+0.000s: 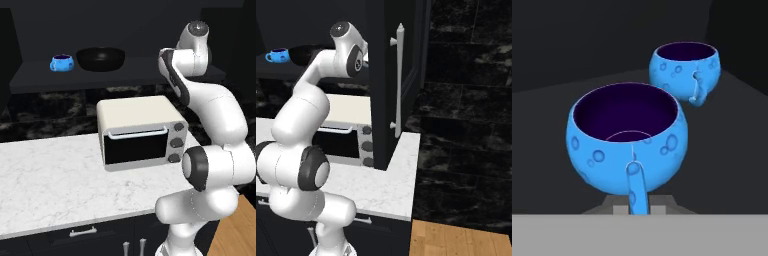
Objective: Gather all objects into one cabinet and sort the glasses and bowls to opposite sides.
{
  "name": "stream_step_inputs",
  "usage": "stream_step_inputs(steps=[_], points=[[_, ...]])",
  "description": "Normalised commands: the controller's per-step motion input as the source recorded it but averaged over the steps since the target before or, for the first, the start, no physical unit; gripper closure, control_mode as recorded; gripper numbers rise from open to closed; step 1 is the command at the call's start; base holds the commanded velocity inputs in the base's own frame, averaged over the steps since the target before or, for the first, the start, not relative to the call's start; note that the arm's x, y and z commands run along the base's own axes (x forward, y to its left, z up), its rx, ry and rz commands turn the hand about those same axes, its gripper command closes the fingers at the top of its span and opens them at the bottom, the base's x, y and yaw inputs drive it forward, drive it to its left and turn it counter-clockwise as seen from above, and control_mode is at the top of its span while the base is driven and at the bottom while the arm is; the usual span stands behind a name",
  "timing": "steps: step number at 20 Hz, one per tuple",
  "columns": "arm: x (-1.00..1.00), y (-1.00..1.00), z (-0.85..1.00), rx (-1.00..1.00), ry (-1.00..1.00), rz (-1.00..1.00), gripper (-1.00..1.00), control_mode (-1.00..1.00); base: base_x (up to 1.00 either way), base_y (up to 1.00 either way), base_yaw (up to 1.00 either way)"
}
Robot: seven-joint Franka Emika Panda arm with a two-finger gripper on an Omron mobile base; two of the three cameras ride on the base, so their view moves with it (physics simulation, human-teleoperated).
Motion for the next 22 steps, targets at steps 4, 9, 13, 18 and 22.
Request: stream_step_inputs(steps=[4,9,13,18,22], points=[[-0.38,-0.52,0.0,0.0,0.0,-0.2,1.0,-1.0,0.0,0.0,0.0],[-0.07,-0.51,0.0,0.0,0.0,-0.19,1.0,-1.0,0.0,0.0,0.0],[0.01,-0.41,0.04,0.0,0.0,-0.13,1.0,-1.0,0.0,0.0,0.0],[0.14,-0.33,0.03,0.0,0.04,-0.05,1.0,-1.0,0.0,0.0,0.0],[0.19,-0.28,0.0,0.0,0.02,0.0,1.0,-1.0,0.0,0.0,0.0]])
